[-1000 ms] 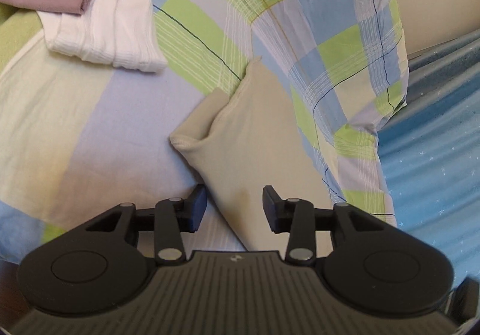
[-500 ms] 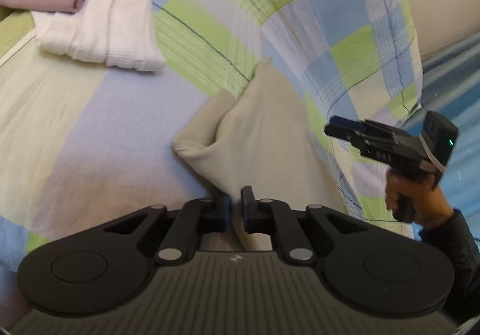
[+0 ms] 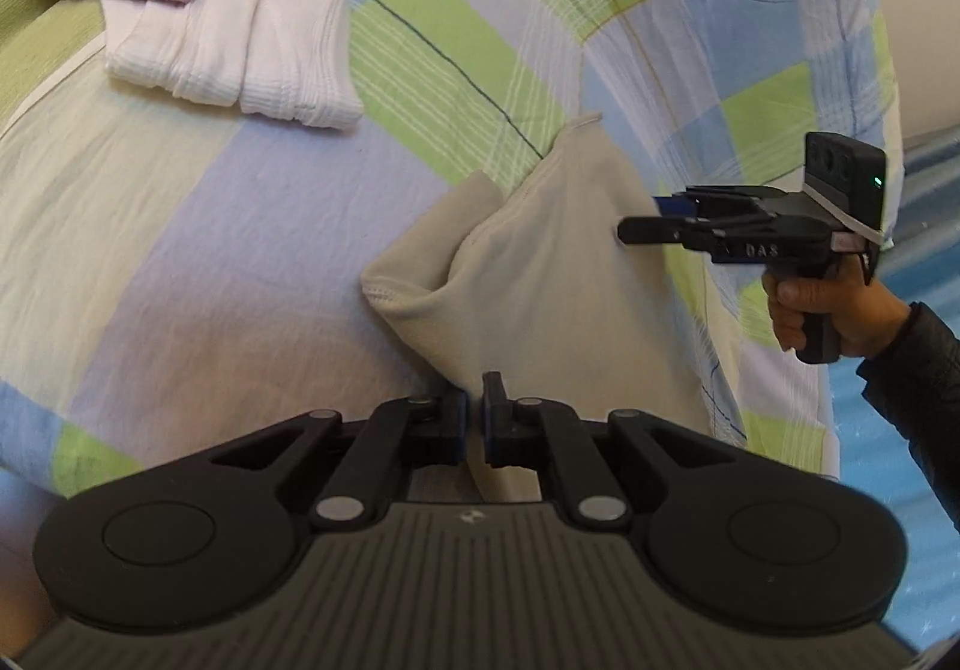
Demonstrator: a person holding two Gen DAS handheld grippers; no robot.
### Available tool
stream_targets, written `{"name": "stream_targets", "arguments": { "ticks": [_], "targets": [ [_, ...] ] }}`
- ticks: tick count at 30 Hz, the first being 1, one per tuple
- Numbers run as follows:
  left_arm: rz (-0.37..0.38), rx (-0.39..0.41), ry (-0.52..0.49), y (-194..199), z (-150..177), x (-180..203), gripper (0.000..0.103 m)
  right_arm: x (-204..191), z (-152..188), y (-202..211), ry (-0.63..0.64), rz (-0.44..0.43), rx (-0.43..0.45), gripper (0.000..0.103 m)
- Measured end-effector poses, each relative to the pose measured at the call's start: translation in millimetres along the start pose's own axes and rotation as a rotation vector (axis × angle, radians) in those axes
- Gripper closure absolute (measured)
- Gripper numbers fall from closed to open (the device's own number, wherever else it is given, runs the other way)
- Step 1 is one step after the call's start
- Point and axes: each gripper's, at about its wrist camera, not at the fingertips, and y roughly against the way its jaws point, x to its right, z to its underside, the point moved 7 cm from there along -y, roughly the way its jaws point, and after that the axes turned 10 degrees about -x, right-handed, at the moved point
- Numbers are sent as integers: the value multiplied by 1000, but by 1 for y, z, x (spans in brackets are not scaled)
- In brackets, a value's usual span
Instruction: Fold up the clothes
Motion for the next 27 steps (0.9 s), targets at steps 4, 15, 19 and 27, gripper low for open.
{"name": "stream_targets", "arguments": {
  "ticks": [4, 15, 19, 27],
  "targets": [
    [-17, -13, 14, -1, -1, 1, 97, 16, -1, -1, -22, -40, -21, 64],
    [-49, -53, -65, -6, 1, 9, 100, 27, -1, 3, -94, -133, -4, 97],
    [-39, -29, -183, -1, -5, 25, 102, 20, 3, 19, -120, -90, 92, 99],
    [120, 197, -518, 27, -89, 83, 102, 34, 13, 91, -216, 119, 471, 99]
  ]
}}
